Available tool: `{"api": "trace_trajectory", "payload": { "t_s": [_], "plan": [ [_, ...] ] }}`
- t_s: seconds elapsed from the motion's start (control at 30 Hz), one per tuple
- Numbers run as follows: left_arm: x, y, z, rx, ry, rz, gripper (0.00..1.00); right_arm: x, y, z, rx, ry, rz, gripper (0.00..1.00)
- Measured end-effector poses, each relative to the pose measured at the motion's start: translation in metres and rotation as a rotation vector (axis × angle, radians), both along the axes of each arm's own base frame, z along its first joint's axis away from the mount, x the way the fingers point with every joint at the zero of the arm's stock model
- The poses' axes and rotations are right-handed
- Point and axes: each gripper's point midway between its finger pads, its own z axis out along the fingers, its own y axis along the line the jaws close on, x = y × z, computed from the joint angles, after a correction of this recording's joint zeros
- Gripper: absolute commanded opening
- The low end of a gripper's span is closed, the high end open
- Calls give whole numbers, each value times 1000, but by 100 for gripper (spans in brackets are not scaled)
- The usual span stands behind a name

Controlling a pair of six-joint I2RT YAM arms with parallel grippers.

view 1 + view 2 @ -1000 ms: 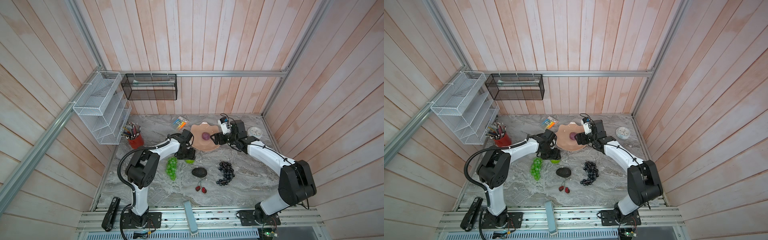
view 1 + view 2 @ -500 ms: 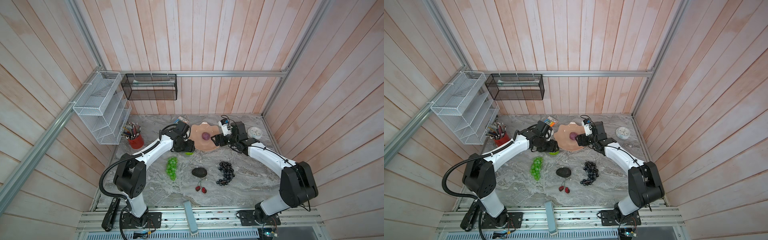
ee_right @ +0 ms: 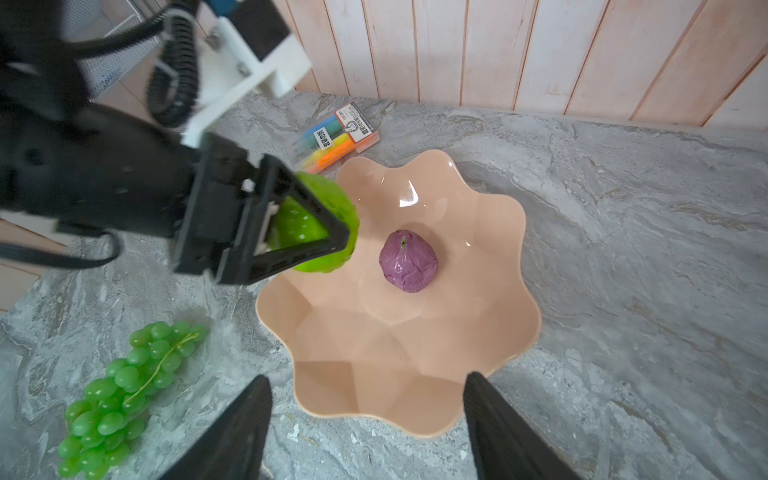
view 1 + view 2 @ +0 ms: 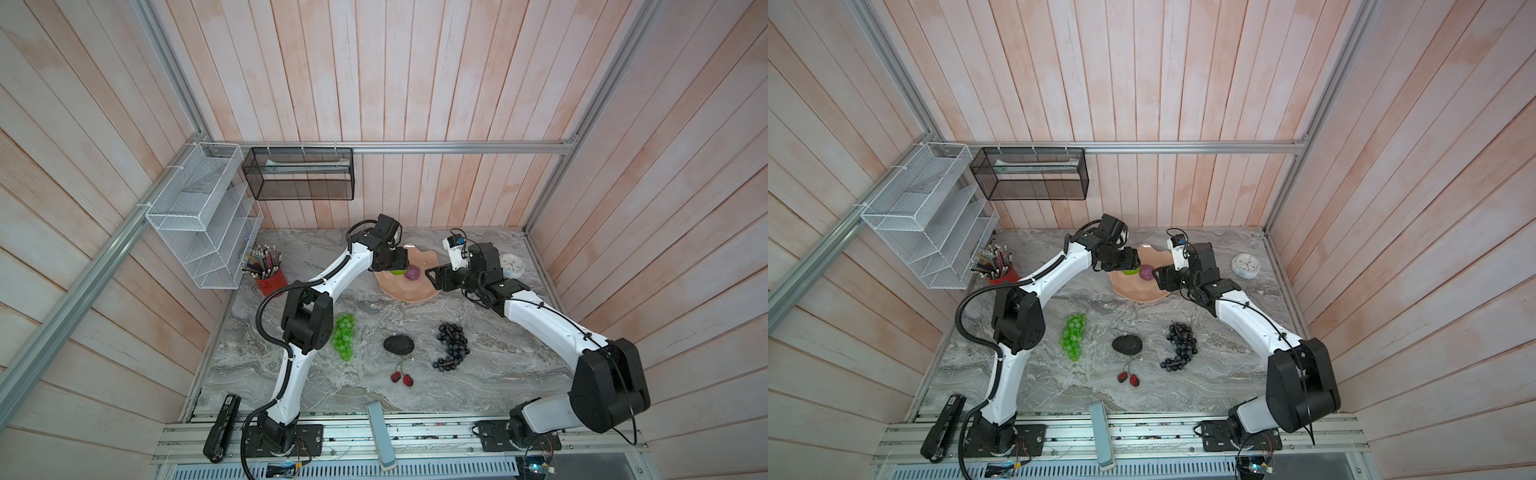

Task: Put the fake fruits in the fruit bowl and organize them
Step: 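Lower the custard apple into the bowl beside the purple fruit and release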

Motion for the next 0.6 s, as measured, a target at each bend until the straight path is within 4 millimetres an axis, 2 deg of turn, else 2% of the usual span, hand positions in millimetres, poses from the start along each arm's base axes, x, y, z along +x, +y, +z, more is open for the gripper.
{"api": "trace_trajectory", "payload": {
  "t_s": [0.13, 0.33, 0.6],
  "plan": [
    [20, -2, -21, 8, 9, 31, 48, -14, -6, -13, -14, 28, -2, 75],
    [26, 3, -46, 21, 49, 68, 49, -21, -11, -28, -33, 74, -6, 75],
    [31, 1, -47, 2, 36, 81, 54, -22, -11, -28, -33, 76, -6, 73]
  ]
}}
